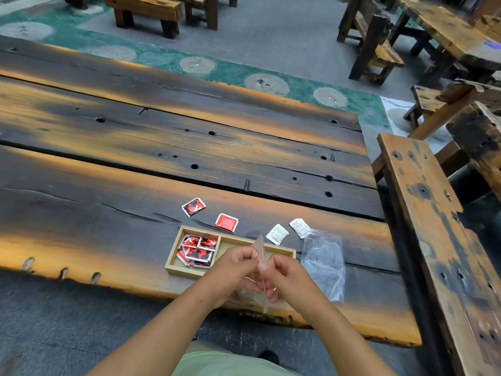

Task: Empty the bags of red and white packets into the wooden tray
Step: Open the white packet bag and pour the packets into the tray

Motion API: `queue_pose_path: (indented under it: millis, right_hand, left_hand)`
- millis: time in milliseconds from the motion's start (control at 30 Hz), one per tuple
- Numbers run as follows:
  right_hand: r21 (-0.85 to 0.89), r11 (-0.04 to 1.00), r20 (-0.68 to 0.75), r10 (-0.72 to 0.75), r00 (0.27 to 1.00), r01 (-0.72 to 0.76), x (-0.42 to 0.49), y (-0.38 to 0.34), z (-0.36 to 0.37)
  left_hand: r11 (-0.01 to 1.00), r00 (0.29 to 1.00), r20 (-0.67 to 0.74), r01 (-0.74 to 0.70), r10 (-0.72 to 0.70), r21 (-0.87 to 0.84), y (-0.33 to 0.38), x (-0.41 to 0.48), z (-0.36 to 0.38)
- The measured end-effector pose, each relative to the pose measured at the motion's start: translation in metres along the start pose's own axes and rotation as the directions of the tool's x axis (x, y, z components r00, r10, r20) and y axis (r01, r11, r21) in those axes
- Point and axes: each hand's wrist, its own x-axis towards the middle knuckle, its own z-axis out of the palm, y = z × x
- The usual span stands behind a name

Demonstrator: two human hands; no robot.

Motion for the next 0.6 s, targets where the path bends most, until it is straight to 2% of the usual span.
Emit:
queue_pose_path:
  millis: [67,133,200,333,500,600]
  right_hand:
    - [-0.125,0.991,0.010,-0.051,0.999,0.052,0.0001,0.0020,-0.0012]
    - [-0.138,0.988,0.023,-0.061,0.998,0.064,0.0012,0.0037,-0.0009]
    - [-0.067,0.997,0.042,-0.045,0.998,0.048,-0.0003,0.0027,0.0009]
    - [0.200,0.979,0.049,0.031,0.998,-0.040,-0.0066,0.0000,0.0024]
    - [0.301,0.951,0.027,0.072,0.997,-0.076,-0.0062,0.0018,0.0073]
    - [0.378,0.922,-0.071,0.120,0.990,-0.085,-0.0077,0.0031,0.0070]
  left_hand:
    - [1.000,1.000,-0.021,0.015,-0.015,-0.001,0.0008,-0.0003,0.0014]
    - [0.999,0.998,-0.055,0.019,-0.017,0.039,0.0008,-0.0001,0.0032]
    - [0.999,0.999,-0.048,0.016,-0.014,0.034,0.0013,-0.0013,0.0043]
    - [0.997,0.999,0.043,0.019,-0.016,-0.079,0.0030,-0.0042,0.0031]
    - [0.989,0.998,0.063,0.026,-0.017,-0.145,-0.0019,-0.0046,0.0074]
    - [0.983,0.999,0.016,0.037,-0.035,-0.180,-0.0010,-0.0059,0.0079]
